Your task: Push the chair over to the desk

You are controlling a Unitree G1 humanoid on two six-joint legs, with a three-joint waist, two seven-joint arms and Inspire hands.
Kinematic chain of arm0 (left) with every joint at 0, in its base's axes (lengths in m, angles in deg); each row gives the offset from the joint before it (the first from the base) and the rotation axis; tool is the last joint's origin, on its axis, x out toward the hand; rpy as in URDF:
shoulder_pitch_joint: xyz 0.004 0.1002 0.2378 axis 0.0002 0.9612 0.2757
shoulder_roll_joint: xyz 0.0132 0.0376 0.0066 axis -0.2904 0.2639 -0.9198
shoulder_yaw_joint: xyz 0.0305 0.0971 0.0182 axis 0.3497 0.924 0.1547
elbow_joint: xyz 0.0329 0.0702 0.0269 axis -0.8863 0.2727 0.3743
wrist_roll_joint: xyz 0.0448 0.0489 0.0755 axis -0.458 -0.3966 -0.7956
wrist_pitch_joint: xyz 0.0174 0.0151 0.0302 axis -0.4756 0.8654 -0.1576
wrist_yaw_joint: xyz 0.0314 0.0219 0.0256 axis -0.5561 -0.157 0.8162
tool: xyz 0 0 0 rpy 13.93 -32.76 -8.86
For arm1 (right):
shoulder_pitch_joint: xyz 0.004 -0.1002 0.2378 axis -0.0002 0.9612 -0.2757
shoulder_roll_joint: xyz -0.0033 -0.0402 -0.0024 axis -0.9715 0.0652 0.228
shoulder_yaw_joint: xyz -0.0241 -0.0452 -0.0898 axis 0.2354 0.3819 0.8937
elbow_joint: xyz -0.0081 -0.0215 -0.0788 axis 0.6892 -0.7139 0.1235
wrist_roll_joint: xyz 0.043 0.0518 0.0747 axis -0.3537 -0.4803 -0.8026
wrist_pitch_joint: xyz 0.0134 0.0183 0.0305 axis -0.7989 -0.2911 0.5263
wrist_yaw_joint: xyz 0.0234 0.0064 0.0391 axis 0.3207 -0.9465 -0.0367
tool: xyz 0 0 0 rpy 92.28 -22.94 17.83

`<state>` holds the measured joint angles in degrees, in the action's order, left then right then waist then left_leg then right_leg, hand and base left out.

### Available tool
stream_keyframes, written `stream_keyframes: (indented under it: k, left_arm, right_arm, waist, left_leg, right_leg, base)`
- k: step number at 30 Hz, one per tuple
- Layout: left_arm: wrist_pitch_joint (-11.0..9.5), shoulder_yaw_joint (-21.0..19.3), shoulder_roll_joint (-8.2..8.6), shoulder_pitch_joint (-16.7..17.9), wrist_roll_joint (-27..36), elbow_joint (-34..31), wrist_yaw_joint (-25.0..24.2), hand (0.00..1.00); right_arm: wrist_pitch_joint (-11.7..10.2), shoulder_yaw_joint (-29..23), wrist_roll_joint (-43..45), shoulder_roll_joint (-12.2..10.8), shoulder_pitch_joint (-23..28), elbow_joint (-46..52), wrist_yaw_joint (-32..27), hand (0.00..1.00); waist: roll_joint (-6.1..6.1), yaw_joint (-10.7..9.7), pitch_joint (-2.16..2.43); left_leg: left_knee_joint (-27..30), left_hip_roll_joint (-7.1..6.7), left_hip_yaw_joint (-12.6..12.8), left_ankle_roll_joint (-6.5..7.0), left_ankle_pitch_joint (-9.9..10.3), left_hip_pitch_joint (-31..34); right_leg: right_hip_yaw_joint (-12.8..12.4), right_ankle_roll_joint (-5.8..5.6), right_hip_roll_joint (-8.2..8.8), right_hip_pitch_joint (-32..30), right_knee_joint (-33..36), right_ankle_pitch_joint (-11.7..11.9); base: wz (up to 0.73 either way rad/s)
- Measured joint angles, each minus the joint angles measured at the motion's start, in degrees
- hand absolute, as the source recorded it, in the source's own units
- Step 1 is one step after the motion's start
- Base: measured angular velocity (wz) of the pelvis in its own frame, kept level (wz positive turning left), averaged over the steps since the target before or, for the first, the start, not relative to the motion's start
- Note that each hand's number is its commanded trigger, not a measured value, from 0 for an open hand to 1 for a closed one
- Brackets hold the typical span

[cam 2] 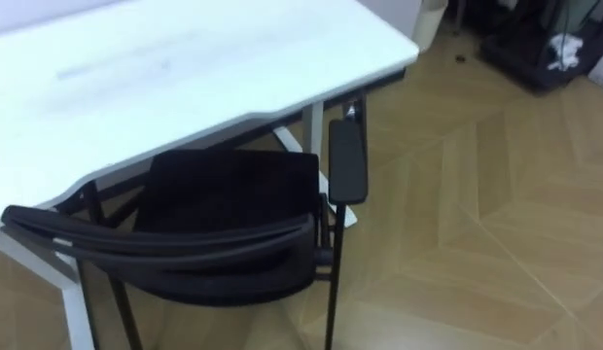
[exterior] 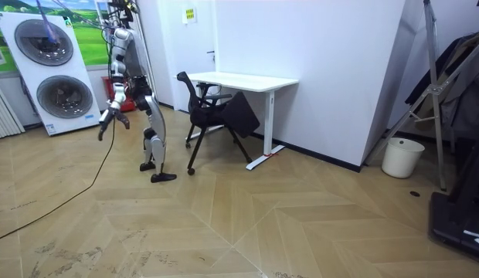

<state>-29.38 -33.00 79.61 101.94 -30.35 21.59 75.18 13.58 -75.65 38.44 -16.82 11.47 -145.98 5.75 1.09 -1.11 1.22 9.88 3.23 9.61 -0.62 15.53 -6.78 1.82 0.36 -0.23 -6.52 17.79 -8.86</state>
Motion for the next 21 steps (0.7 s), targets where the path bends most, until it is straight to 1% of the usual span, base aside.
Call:
stream_keyframes:
  k: [1, 2, 3, 4, 5, 6, 8, 9, 10, 11, 12, 13, 15, 17, 19, 21]
  left_arm:
    - [1.24, 1.77, 0.02, -0.24, 0.03, 3.61, -3.29, 0.0]
    - [1.74, 3.87, -0.02, -0.19, -0.05, 6.0, -6.25, 0.0]
    - [2.19, 5.28, -0.08, -0.26, -0.07, 6.87, -7.59, 0.0]
    - [3.18, 8.47, -0.18, -0.7, -0.1, 8.37, -10.67, 0.0]
    - [4.14, 11.08, -0.18, -1.58, -0.14, 9.42, -13.81, 0.0]
    - [4.71, 11.99, -0.18, -2.15, -0.22, 9.82, -15.31, 0.0]
    - [6.28, 15.62, -0.44, -4.01, -1.2, 10.14, -20.96, 0.0]
    - [6.78, 15.64, -0.53, -4.71, -1.19, 10.1, -22.24, 0.0]
    - [7.96, 16.31, -0.75, -6.21, -1.14, 10.19, -24.61, 0.0]
    - [8.66, 17.68, -0.94, -7.44, -1.13, 10.16, -26.81, 0.0]
    - [8.9, 17.92, -0.92, -8.02, -1.13, 10.16, -27.78, 0.0]
    - [9.61, 18.52, -0.92, -9.13, -1.11, 10.15, -29.52, 0.0]
    - [10.63, 19.1, -0.83, -10.42, -1.01, 10.01, -31.33, 0.0]
    - [11.6, 19.77, -0.85, -11.39, -0.92, 9.0, -33.31, 0.0]
    - [12.42, 20.13, -0.84, -11.79, -0.78, 8.15, -34.64, 0.0]
    - [12.74, 20.68, -0.77, -12.67, -0.42, 7.78, -35.85, 0.0]
  right_arm:
    - [0.5, 1.82, 0.56, 0.02, -0.76, -2.4, 2.36, 0.0]
    - [0.8, 3.72, 1.81, 0.02, -1.56, -4.23, 3.98, 0.0]
    - [0.8, 5.14, 2.56, 0.04, -2.01, -4.97, 4.61, 0.0]
    - [1.12, 7.96, 4.58, 0.13, -3.25, -6.4, 5.68, 0.0]
    - [2.05, 9.85, 6.94, 0.24, -5.28, -7.8, 7.13, 0.0]
    - [2.43, 10.57, 7.82, 0.24, -6.26, -8.18, 7.86, 0.0]
    - [3.34, 12.97, 9.17, 0.26, -9.04, -8.11, 10.86, 0.0]
    - [3.57, 13.22, 9.2, 0.25, -9.75, -8.15, 11.5, 0.0]
    - [4.28, 13.71, 9.05, 0.26, -11.07, -8.18, 12.81, 0.0]
    - [4.57, 14.87, 8.79, 0.3, -11.92, -8.12, 14.37, 0.0]
    - [4.58, 15.3, 8.81, 0.3, -12.15, -8.1, 15.23, 0.0]
    - [4.87, 15.4, 8.93, 0.3, -12.51, -8.11, 17.03, 0.0]
    - [5.85, 15.77, 9.0, 0.34, -12.62, -7.93, 19.01, 0.0]
    - [7.23, 17.45, 8.95, 0.31, -12.61, -7.7, 21.38, 0.0]
    - [8.07, 17.58, 8.71, 0.24, -12.57, -7.56, 22.74, 0.0]
    - [8.48, 17.88, 8.8, 0.1, -12.66, -7.53, 23.27, 0.0]
  waist:
    - [0.06, -0.1, -0.05]
    - [0.02, 0.03, -0.07]
    - [0.04, -0.01, -0.08]
    - [0.24, -0.13, -0.16]
    - [0.3, -0.14, -0.19]
    - [0.32, -0.15, -0.2]
    - [0.51, -0.28, -0.27]
    - [0.51, -0.28, -0.27]
    - [0.6, -0.31, -0.31]
    - [0.73, -0.34, -0.4]
    - [0.8, -0.41, -0.42]
    - [1.03, -0.51, -0.54]
    - [1.39, -0.61, -0.83]
    - [1.58, -0.65, -1.4]
    - [1.6, -0.82, -1.53]
    - [1.36, -1.07, -1.45]
  left_leg:
    - [0.23, -0.18, -0.07, 0.24, 0.13, -0.04]
    - [0.34, -0.37, -0.14, 0.48, 0.18, -0.2]
    - [0.34, -0.49, -0.21, 0.6, 0.14, -0.29]
    - [0.34, -0.66, -0.36, 0.8, 0.12, -0.48]
    - [0.34, -0.65, -0.35, 0.94, 0.12, -0.51]
    - [0.34, -0.72, -0.35, 1.02, 0.11, -0.52]
    - [0.33, -0.95, -0.24, 1.11, 0.14, -0.9]
    - [0.32, -0.95, -0.22, 1.12, 0.15, -0.91]
    - [0.22, -0.88, -0.22, 1.12, 0.14, -0.88]
    - [0.08, -0.76, -0.2, 1.11, 0.14, -0.89]
    - [-0.01, -0.71, -0.22, 1.1, 0.13, -0.89]
    - [-0.23, -0.61, -0.29, 1.09, 0.13, -0.88]
    - [-0.54, -0.52, -0.35, 1.08, 0.13, -0.87]
    - [-0.89, -0.43, -0.35, 1.07, 0.14, -0.72]
    - [-1.24, -0.43, -0.29, 1.07, 0.14, -0.66]
    - [-1.17, -0.43, -0.31, 1.08, 0.14, -0.58]
  right_leg:
    - [0.01, -0.29, 0.07, 0.56, -0.16, 0.26]
    - [-0.08, -0.46, 0.19, 0.84, -0.25, 0.41]
    - [-0.08, -0.57, 0.25, 1.01, -0.37, 0.51]
    - [0.03, -0.76, 0.31, 1.67, -1.15, 0.93]
    - [0.06, -0.85, 0.41, 1.83, -1.33, 1.11]
    - [0.04, -0.92, 0.45, 1.86, -1.35, 1.15]
    - [0.12, -1.04, 0.41, 2.43, -1.99, 1.44]
    - [0.19, -1.03, 0.39, 2.5, -2.03, 1.47]
    - [0.31, -0.97, 0.27, 2.68, -2.12, 1.68]
    - [0.35, -0.9, 0.13, 2.72, -2.32, 1.77]
    - [0.39, -0.89, 0.08, 2.74, -2.4, 1.77]
    - [0.38, -0.88, -0.06, 2.77, -2.65, 1.77]
    - [0.38, -0.87, -0.25, 2.83, -3.05, 1.77]
    - [0.37, -0.89, -0.39, 2.59, -3.34, 1.72]
    - [0.37, -0.92, -0.45, 2.41, -3.64, 1.7]
    - [0.38, -0.95, -0.49, 2.34, -3.99, 1.69]
  base:
    - [0.0]
    - [0.04]
    - [0.04]
    - [0.03]
    - [0.0]
    - [0.0]
    - [0.0]
    - [0.0]
    - [0.0]
    - [0.0]
    - [0.0]
    - [0.0]
    - [0.0]
    - [0.0]
    - [0.0]
    - [0.0]
